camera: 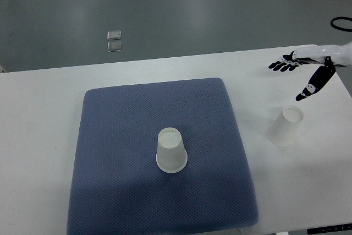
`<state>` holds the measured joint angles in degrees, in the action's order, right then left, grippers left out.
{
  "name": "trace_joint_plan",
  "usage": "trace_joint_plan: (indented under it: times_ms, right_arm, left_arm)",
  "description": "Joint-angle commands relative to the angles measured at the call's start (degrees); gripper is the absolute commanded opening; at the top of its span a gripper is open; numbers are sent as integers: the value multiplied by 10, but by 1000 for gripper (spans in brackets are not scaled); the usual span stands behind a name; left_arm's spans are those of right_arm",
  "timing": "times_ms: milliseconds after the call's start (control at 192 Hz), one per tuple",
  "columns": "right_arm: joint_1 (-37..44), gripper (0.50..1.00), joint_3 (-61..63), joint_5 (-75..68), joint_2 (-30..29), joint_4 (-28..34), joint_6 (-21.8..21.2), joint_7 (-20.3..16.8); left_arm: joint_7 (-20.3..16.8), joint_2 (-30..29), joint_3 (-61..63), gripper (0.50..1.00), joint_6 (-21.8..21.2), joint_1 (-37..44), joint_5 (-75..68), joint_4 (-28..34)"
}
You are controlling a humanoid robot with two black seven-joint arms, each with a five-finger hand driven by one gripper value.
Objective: Stack paper cups
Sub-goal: 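Lower the right hand beside the white paper cup off the pad, then close the right hand fingers around the white paper cup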
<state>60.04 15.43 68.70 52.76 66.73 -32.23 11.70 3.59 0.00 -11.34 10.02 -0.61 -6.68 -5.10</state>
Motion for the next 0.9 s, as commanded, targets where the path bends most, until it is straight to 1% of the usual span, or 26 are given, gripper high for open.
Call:
trace_joint_plan:
  times_ms: [0, 73, 141, 229, 328, 520, 776, 895]
  right_arm:
    - [1, 921, -22, 24, 9, 17, 30, 6]
    - [-5, 921, -36, 47, 6, 17, 59, 10]
    - [-7, 921, -59, 73, 3, 17, 86, 22]
    - [-12, 921, -109, 93, 2, 17, 136, 42]
    - [-11, 921, -149, 93, 2, 17, 170, 49]
    - [-19, 921, -167, 94, -1, 17, 185, 49]
    - [-30, 921, -167, 93, -3, 15, 192, 48]
    - [-39, 917, -167, 93, -28, 7, 211, 48]
  left_arm:
    - [0, 0, 0, 1000, 0, 0, 0, 0]
    - [0, 0, 0, 1000, 0, 0, 0, 0]
    - [0, 0, 0, 1000, 0, 0, 0, 0]
    - [0, 0, 0, 1000, 0, 0, 0, 0]
    - [0, 0, 0, 1000, 0, 0, 0, 0]
    - [0, 0, 0, 1000, 0, 0, 0, 0]
    - [0, 0, 0, 1000, 0, 0, 0, 0]
    - [0, 0, 0, 1000, 0, 0, 0, 0]
